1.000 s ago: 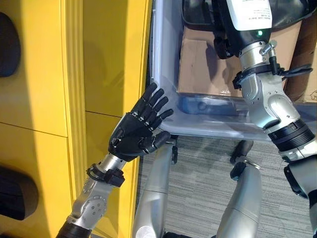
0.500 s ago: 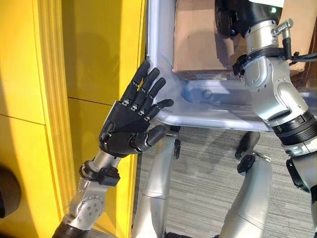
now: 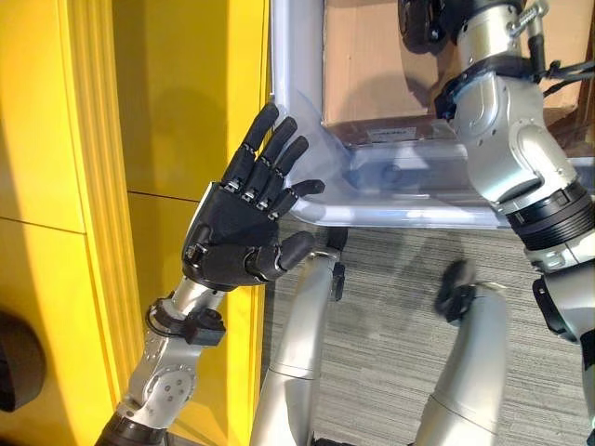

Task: Move parts from the plastic box to the shelf.

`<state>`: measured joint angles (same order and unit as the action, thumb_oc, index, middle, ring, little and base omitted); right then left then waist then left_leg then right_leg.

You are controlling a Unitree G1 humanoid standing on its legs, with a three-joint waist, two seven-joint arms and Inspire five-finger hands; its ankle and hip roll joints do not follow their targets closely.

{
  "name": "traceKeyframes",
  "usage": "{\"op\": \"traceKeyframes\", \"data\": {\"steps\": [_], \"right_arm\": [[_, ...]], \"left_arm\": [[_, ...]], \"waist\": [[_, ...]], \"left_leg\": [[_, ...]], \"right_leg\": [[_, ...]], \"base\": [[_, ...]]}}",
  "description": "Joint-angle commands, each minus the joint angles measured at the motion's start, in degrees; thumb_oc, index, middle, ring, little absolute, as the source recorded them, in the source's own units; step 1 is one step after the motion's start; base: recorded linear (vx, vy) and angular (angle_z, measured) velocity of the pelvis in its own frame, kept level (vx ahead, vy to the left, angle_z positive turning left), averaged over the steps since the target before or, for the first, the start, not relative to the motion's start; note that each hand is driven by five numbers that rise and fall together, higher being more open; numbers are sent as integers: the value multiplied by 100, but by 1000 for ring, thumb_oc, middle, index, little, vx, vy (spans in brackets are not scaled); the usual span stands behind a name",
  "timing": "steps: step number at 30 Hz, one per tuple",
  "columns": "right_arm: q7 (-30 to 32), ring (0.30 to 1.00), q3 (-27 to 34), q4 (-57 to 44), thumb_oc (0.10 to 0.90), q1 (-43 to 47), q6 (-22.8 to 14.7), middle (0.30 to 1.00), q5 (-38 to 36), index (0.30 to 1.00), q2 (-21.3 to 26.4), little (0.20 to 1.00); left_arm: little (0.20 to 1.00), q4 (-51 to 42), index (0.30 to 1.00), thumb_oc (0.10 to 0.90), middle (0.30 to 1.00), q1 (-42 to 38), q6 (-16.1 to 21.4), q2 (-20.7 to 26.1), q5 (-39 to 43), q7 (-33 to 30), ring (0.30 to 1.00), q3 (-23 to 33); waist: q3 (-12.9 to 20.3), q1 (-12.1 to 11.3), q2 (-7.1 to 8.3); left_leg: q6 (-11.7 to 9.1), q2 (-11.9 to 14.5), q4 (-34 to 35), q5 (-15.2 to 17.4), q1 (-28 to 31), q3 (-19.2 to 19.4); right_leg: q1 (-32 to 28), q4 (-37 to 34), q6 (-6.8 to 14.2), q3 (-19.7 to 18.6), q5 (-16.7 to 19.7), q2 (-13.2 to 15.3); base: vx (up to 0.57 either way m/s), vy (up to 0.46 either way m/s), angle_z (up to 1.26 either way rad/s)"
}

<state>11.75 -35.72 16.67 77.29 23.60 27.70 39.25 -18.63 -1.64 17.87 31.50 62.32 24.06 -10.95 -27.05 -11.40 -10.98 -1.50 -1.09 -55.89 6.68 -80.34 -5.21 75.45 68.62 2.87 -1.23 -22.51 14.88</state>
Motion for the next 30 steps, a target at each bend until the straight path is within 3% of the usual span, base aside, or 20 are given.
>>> {"op": "traceKeyframes", "data": {"steps": [1, 5, 6, 7, 8, 17, 22, 30], "right_arm": [[-733, 1000, -489, 721, 900, 314, 337, 1000, 359, 1000, 656, 1000], [-1006, 1000, -797, 759, 900, 576, 500, 1000, -115, 1000, 858, 1000], [-1139, 649, -831, 820, 649, 629, 518, 649, -244, 649, 880, 649], [-1166, 393, -891, 927, 467, 693, 544, 393, -382, 393, 897, 393], [-1224, 300, -932, 1027, 400, 738, 551, 300, -417, 300, 901, 300], [-1513, 300, -1161, 1649, 400, 995, 330, 300, -628, 300, 956, 300], [-1262, 300, -1228, 1991, 400, 1000, 31, 300, -700, 300, 952, 300], [-367, 300, -1102, 2168, 400, 774, -635, 300, -690, 300, 890, 300]], "left_arm": [[1000, -125, 1000, 900, 1000, -111, -92, -38, -162, 87, 1000, -139], [1000, -208, 1000, 900, 1000, 27, -75, 41, -100, 108, 1000, -109], [1000, -219, 1000, 900, 1000, 70, -66, 69, -92, 142, 1000, -91], [1000, -237, 1000, 900, 1000, 108, -51, 99, -106, 136, 1000, -82], [1000, -262, 1000, 900, 1000, 122, -44, 131, -93, 110, 1000, -78], [1000, -332, 1000, 900, 1000, 180, -59, 191, -165, 91, 1000, -92], [1000, -370, 1000, 900, 1000, 195, -43, 198, -212, 128, 1000, -103], [1000, -362, 1000, 900, 1000, 156, 80, 175, -252, 168, 1000, -185]], "waist": [[-275, -191, -180], [-275, -219, -121], [-275, -234, -112], [-275, -249, -91], [-275, -265, -79], [-275, -357, -10], [-275, -398, 9], [-275, -410, -11]], "left_leg": [[373, -99, 76, 627, 161, 392], [361, -84, 108, 601, 200, 365], [360, -83, 110, 598, 210, 356], [358, -80, 91, 601, 221, 340], [357, -91, 77, 607, 222, 323], [356, -87, 52, 605, 177, 238], [366, -80, 33, 630, 198, 208], [382, -49, 232, 589, 336, 211]], "right_leg": [[-24, -97, -494, 94, 198, -16], [-97, -110, -485, 153, 190, -3], [-120, -113, -486, 167, 190, 0], [-156, -119, -483, 193, 192, 5], [-173, -124, -484, 214, 194, 10], [-218, -108, -496, 368, 153, 49], [-277, -137, -496, 442, 162, 78], [-425, -369, -435, 519, 282, 93]], "base": [[0, 0, 0], [0, 0, 0], [0, 0, 0], [14, -28, 3], [17, -35, 2], [0, -19, 3], [0, -7, 0], [-17, -3, 0]]}}
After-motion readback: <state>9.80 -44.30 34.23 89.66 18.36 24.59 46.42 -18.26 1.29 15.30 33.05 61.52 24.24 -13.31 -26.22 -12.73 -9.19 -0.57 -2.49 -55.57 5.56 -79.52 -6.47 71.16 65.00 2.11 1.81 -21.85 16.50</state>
